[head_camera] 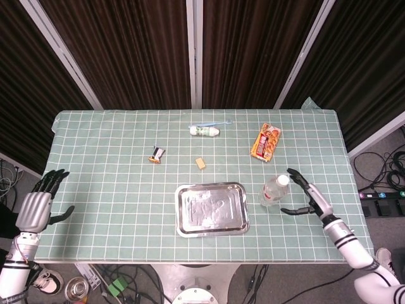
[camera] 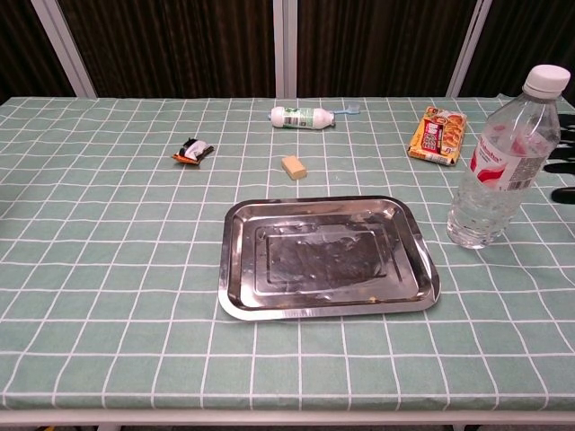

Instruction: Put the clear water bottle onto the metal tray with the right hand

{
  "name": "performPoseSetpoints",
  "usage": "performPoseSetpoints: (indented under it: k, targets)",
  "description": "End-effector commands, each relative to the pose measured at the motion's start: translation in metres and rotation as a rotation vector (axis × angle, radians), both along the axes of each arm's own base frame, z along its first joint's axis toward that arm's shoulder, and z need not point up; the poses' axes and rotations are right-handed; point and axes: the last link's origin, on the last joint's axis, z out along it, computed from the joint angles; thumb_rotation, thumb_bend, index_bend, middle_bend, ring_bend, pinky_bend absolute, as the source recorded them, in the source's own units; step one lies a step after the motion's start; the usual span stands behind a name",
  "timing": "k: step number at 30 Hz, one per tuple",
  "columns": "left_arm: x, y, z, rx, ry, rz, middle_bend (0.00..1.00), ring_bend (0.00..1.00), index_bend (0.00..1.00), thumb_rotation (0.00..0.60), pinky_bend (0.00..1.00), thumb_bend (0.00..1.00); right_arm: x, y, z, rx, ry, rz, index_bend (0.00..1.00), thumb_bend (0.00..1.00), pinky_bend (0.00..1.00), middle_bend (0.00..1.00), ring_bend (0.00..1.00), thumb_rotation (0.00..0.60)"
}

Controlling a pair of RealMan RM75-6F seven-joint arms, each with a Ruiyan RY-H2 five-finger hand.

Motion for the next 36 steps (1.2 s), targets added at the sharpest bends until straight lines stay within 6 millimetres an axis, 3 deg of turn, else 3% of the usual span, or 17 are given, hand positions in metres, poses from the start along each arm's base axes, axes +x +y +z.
performPoseSetpoints:
  k: [1,9,12,16,20,26,32,34,36]
  targets:
    - [-0.001,0.0,0.001,0.006,0.001,0.001,0.18,0.09,0.16,0.6,0.19,0.27,0.01,-0.007,-0.012,0.017,0.004,0.035,0.0,0.0,0.0,0.03,0.0,0.6]
    - [-0.004,0.001,0.002,0.006,0.001,0.005,0.18,0.09,0.16,0.6,0.19,0.28,0.032,-0.026,-0.032,0.014,0.017,0.078,0.01,0.0,0.0,0.09,0.0,0.6]
    - [-0.005,0.001,0.001,0.005,-0.001,0.009,0.18,0.09,0.16,0.6,0.19,0.28,0.038,-0.032,-0.04,0.018,0.022,0.075,0.16,0.0,0.05,0.2,0.04,0.6]
    - [-0.006,0.001,0.001,0.005,-0.005,0.01,0.18,0.09,0.16,0.6,0.19,0.28,0.045,-0.035,-0.046,-0.01,0.051,0.096,0.52,0.0,0.27,0.45,0.26,0.6]
    - [-0.005,0.002,0.001,0.007,-0.007,0.007,0.18,0.09,0.16,0.6,0.19,0.28,0.053,-0.035,-0.045,-0.015,0.035,0.095,0.64,0.05,0.36,0.54,0.34,0.6]
    - [-0.002,0.002,0.001,0.004,-0.008,0.001,0.18,0.09,0.16,0.6,0.19,0.28,0.087,-0.043,-0.008,-0.136,-0.033,0.177,0.66,0.06,0.37,0.56,0.35,0.6]
    - [0.003,0.004,-0.001,-0.003,-0.012,-0.012,0.18,0.09,0.16,0.6,0.19,0.28,0.158,-0.05,0.057,-0.343,-0.17,0.321,0.68,0.07,0.39,0.57,0.37,0.6]
    - [0.004,0.005,-0.002,-0.003,-0.015,-0.013,0.18,0.09,0.16,0.6,0.19,0.28,0.162,-0.046,0.066,-0.358,-0.19,0.309,0.68,0.07,0.4,0.57,0.38,0.6]
    - [0.004,0.004,-0.003,-0.005,-0.016,-0.01,0.18,0.09,0.16,0.6,0.19,0.27,0.145,-0.044,0.062,-0.339,-0.155,0.246,0.68,0.07,0.4,0.57,0.38,0.6]
